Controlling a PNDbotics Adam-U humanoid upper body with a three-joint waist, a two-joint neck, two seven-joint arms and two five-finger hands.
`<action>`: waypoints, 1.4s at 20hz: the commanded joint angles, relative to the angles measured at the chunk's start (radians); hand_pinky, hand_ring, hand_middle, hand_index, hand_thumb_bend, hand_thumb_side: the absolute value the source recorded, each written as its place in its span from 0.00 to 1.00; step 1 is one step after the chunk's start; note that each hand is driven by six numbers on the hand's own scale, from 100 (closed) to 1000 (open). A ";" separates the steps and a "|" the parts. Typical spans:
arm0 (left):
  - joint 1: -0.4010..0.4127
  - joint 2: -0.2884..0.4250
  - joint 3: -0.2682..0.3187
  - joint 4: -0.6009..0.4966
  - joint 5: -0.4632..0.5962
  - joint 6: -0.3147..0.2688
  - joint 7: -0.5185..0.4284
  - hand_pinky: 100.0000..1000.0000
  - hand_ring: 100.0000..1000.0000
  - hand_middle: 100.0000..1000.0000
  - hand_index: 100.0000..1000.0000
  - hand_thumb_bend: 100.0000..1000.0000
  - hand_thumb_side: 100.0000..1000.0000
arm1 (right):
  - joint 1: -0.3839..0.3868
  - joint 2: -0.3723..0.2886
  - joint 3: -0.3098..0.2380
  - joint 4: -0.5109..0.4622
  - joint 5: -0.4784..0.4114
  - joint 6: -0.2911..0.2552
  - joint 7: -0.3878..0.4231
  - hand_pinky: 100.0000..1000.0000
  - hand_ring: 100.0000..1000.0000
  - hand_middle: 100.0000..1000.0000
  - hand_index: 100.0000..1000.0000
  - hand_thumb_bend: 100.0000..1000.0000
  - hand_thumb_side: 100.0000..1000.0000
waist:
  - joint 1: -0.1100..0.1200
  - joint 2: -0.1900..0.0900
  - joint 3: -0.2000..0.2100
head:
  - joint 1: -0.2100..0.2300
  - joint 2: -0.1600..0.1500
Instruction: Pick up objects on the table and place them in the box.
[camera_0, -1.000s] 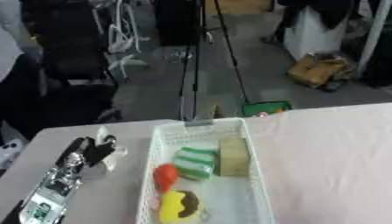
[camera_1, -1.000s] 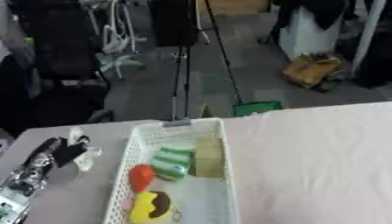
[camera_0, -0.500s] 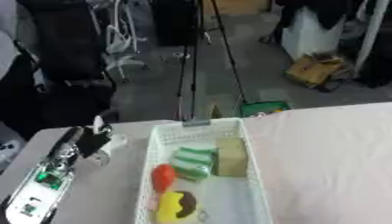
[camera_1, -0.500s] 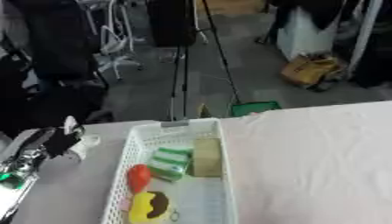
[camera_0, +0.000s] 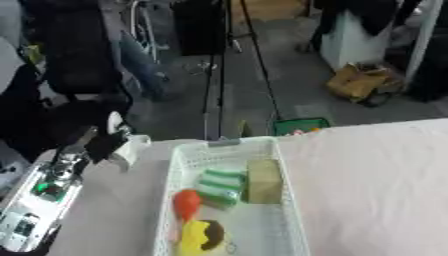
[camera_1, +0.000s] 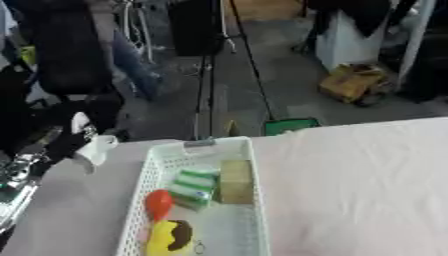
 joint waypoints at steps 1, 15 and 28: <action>-0.029 0.031 0.009 -0.042 0.026 -0.005 0.000 0.72 0.38 0.26 0.25 0.00 0.68 | -0.009 -0.020 -0.009 -0.016 0.002 -0.001 -0.003 0.83 0.91 0.81 0.78 0.00 1.00 | -0.005 -0.023 -0.002 | -0.004 -0.008; -0.084 0.042 -0.043 -0.195 0.020 -0.018 -0.100 0.71 0.39 0.26 0.25 0.00 0.64 | -0.018 -0.021 0.000 -0.016 -0.006 -0.004 0.007 0.83 0.91 0.81 0.78 0.00 1.00 | 0.009 -0.040 -0.032 | -0.015 -0.001; -0.115 -0.014 -0.091 -0.135 -0.086 -0.043 -0.142 0.72 0.40 0.26 0.26 0.00 0.62 | -0.032 -0.018 0.010 -0.016 -0.014 -0.010 0.018 0.83 0.91 0.81 0.78 0.00 1.00 | 0.023 -0.039 -0.064 | -0.006 0.003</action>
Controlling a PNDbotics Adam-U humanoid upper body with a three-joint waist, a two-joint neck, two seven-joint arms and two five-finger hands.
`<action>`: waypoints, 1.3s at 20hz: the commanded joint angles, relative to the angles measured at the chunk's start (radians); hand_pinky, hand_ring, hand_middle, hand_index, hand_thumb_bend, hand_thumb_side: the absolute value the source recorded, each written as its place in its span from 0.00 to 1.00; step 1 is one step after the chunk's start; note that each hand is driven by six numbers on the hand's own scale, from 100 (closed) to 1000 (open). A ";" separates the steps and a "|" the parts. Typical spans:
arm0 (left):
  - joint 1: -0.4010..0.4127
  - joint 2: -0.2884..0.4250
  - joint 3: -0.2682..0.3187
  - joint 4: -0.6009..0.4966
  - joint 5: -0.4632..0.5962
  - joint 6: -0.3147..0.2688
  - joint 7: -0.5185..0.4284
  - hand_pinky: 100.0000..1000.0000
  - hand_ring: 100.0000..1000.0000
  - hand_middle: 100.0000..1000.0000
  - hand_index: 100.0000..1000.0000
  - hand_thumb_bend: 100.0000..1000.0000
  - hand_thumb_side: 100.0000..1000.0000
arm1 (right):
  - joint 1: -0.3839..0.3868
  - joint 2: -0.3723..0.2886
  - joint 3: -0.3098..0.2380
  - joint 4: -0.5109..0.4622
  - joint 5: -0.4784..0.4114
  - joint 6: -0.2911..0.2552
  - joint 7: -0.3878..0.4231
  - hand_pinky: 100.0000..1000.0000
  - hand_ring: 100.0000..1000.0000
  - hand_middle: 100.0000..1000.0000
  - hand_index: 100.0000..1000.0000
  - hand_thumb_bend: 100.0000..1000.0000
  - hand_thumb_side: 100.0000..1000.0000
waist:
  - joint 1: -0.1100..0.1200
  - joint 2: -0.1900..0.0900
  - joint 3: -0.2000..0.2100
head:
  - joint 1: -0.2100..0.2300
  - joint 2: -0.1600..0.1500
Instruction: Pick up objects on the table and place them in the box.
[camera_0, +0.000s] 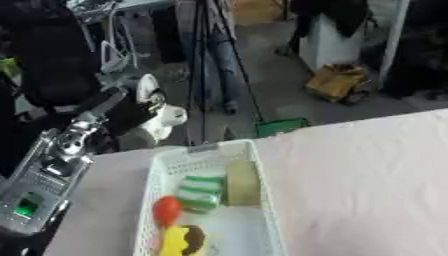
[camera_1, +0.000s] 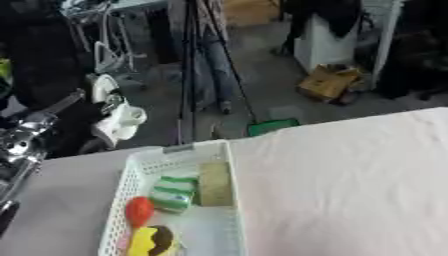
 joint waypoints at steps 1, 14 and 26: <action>-0.022 0.001 -0.004 0.020 -0.039 -0.011 -0.006 0.72 0.40 0.26 0.26 0.00 0.62 | -0.015 -0.018 0.000 -0.016 -0.006 -0.002 0.003 0.83 0.91 0.81 0.78 0.00 1.00 | -0.004 -0.021 -0.003 | 0.002 0.004; -0.010 -0.089 -0.062 0.149 -0.251 -0.088 0.089 0.72 0.41 0.27 0.27 0.00 0.56 | -0.027 -0.014 0.005 -0.016 -0.010 -0.005 0.007 0.82 0.91 0.81 0.78 0.00 1.00 | -0.007 -0.014 -0.011 | 0.025 -0.004; 0.001 -0.140 -0.105 0.194 -0.353 -0.142 0.087 0.73 0.46 0.31 0.37 0.00 0.62 | -0.033 -0.010 0.009 -0.016 -0.014 -0.008 0.010 0.82 0.91 0.80 0.78 0.00 1.00 | -0.011 -0.009 -0.016 | 0.034 -0.010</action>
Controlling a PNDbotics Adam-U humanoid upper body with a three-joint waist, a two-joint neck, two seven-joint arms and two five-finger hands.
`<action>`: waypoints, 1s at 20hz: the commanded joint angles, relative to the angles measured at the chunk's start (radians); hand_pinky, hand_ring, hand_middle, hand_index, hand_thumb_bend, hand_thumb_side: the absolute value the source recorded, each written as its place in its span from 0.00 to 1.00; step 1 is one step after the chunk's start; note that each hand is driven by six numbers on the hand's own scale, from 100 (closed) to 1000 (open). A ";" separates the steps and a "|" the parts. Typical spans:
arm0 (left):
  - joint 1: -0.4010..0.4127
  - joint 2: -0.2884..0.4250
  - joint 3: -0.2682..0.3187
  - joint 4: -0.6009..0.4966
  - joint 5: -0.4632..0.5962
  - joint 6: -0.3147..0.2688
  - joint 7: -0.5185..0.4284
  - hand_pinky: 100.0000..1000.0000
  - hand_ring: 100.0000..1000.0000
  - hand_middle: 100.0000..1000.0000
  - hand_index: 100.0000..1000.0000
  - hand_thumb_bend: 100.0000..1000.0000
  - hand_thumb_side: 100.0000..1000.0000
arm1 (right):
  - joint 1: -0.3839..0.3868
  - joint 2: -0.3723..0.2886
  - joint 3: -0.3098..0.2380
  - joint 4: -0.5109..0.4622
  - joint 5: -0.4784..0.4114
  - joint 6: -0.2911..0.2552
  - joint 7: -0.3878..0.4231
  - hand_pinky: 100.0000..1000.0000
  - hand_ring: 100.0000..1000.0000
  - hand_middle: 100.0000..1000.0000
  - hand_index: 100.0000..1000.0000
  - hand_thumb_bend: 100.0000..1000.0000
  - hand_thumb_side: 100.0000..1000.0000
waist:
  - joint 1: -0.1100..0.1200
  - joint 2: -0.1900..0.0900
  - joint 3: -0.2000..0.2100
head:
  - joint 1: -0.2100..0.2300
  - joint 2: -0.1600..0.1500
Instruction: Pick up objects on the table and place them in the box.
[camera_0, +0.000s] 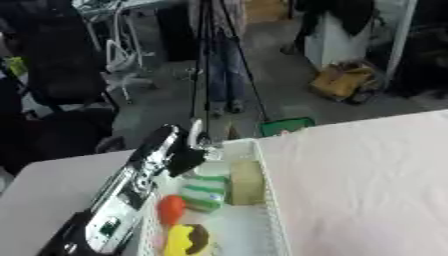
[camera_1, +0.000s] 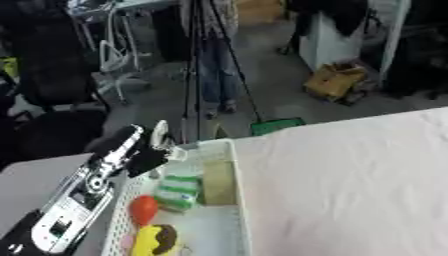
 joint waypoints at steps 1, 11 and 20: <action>-0.012 0.004 -0.007 -0.004 -0.049 -0.023 -0.003 0.73 0.46 0.31 0.37 0.00 0.62 | -0.013 -0.012 0.000 -0.016 -0.008 -0.003 0.002 0.82 0.91 0.80 0.78 0.00 1.00 | -0.012 -0.015 -0.001 | 0.004 -0.009; -0.006 0.002 -0.036 0.002 -0.219 -0.122 -0.211 0.88 0.77 0.70 0.86 0.00 0.97 | -0.015 -0.013 -0.001 -0.016 -0.009 -0.004 0.001 0.82 0.91 0.80 0.78 0.00 1.00 | -0.014 -0.013 0.001 | 0.002 -0.013; -0.004 0.000 -0.033 -0.015 -0.384 -0.193 -0.396 0.95 0.94 0.87 1.00 0.00 0.99 | -0.015 -0.014 -0.001 -0.016 -0.008 -0.005 -0.001 0.82 0.91 0.80 0.78 0.00 1.00 | -0.017 -0.010 0.002 | -0.001 -0.011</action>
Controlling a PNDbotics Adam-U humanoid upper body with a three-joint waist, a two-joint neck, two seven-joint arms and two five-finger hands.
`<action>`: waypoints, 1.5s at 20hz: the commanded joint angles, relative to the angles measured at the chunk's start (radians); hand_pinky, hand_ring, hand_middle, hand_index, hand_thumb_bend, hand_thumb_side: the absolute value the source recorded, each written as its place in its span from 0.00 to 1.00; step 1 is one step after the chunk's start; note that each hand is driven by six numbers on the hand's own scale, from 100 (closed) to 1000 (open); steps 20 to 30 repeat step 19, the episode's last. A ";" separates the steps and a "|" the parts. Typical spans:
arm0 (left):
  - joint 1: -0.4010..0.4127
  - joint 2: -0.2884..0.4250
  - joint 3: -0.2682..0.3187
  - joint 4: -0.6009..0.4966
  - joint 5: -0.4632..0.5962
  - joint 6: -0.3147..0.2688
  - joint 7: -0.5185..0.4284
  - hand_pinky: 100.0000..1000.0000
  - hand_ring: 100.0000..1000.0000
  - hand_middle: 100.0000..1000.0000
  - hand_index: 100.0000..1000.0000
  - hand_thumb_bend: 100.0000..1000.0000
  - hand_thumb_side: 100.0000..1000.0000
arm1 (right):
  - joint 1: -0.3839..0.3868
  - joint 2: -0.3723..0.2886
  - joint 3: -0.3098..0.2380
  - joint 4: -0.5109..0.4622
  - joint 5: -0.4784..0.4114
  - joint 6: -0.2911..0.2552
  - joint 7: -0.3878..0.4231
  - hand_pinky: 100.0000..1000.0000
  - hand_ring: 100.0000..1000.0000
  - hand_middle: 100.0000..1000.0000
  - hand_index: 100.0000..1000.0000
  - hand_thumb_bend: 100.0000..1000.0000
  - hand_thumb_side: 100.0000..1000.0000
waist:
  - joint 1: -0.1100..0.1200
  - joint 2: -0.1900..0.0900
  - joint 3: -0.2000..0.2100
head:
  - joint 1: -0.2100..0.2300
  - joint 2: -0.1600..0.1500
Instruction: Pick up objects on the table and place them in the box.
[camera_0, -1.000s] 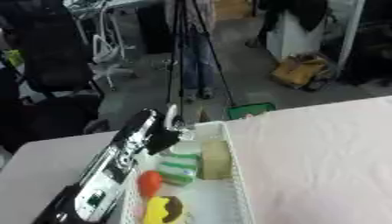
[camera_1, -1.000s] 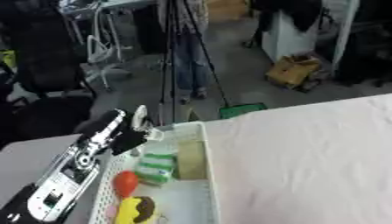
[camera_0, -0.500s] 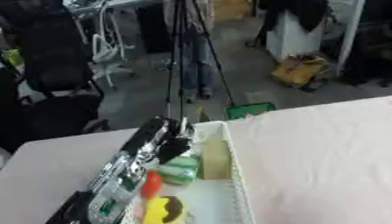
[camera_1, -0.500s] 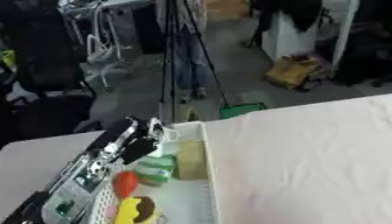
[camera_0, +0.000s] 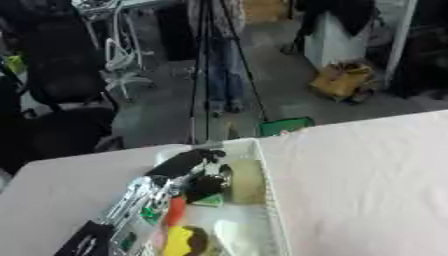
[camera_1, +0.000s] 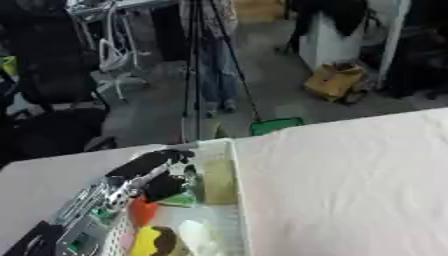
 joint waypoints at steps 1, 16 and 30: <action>-0.013 0.007 0.009 -0.025 -0.043 -0.012 -0.036 0.97 0.95 0.88 1.00 0.00 0.99 | -0.010 -0.016 -0.001 -0.016 -0.005 -0.004 0.000 0.82 0.91 0.80 0.78 0.00 1.00 | -0.013 -0.014 0.002 | -0.001 -0.010; -0.003 0.088 0.066 -0.301 0.037 -0.047 0.071 0.99 0.93 0.85 1.00 0.00 1.00 | -0.007 -0.027 -0.004 -0.016 -0.004 -0.005 -0.005 0.83 0.91 0.81 0.78 0.00 1.00 | -0.018 -0.025 0.014 | -0.006 -0.013; 0.026 0.141 0.126 -0.438 0.139 -0.005 0.146 0.95 0.89 0.80 0.99 0.00 1.00 | -0.005 -0.033 -0.007 -0.016 -0.003 -0.005 -0.008 0.83 0.91 0.81 0.78 0.00 1.00 | -0.020 -0.029 0.021 | -0.014 -0.008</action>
